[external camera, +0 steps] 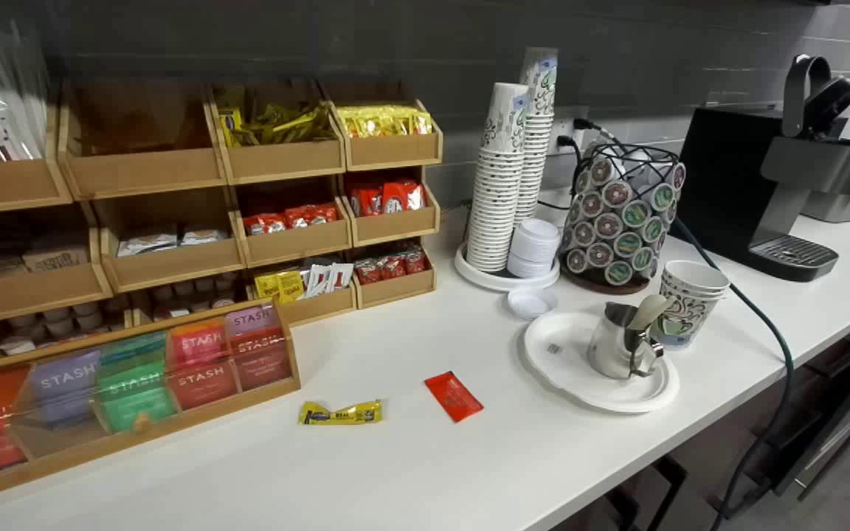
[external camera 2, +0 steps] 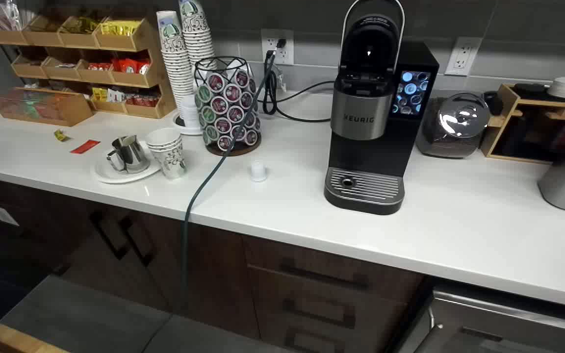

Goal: Put the yellow sachet on the rack

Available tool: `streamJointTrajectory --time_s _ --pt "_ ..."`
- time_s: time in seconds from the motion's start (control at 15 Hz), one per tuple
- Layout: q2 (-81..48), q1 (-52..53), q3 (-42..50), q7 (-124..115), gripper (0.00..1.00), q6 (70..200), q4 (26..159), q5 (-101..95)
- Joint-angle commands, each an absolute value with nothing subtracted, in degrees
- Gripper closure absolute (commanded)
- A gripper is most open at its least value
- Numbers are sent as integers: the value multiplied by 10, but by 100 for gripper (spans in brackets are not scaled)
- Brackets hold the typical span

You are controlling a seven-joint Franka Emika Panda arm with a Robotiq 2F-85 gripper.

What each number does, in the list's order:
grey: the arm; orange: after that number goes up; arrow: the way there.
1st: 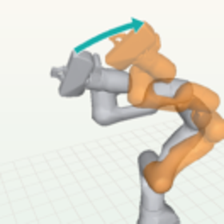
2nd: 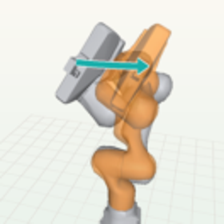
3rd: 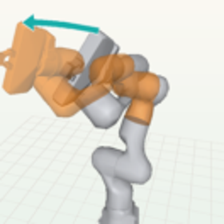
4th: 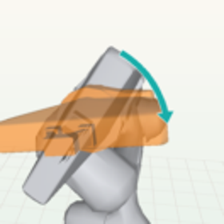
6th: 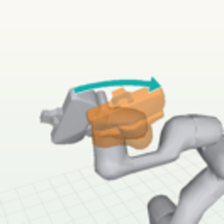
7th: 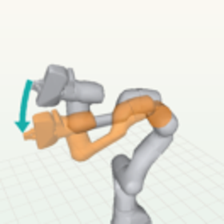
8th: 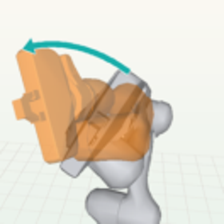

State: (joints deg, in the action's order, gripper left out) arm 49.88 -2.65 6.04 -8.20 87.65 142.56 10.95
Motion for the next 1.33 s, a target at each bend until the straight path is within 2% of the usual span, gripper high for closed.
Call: streamJointTrajectory --time_s 0.0,0.53,0.67,1.0,1.27 --pt "497 -43 50 -72 0 873 1424 117" --pt "497 -43 50 -72 0 873 1424 117" --pt "467 -14 24 -44 0 897 1419 120" --pt "320 60 -40 30 0 977 1360 144" --pt "190 70 -65 47 0 1019 1259 94"
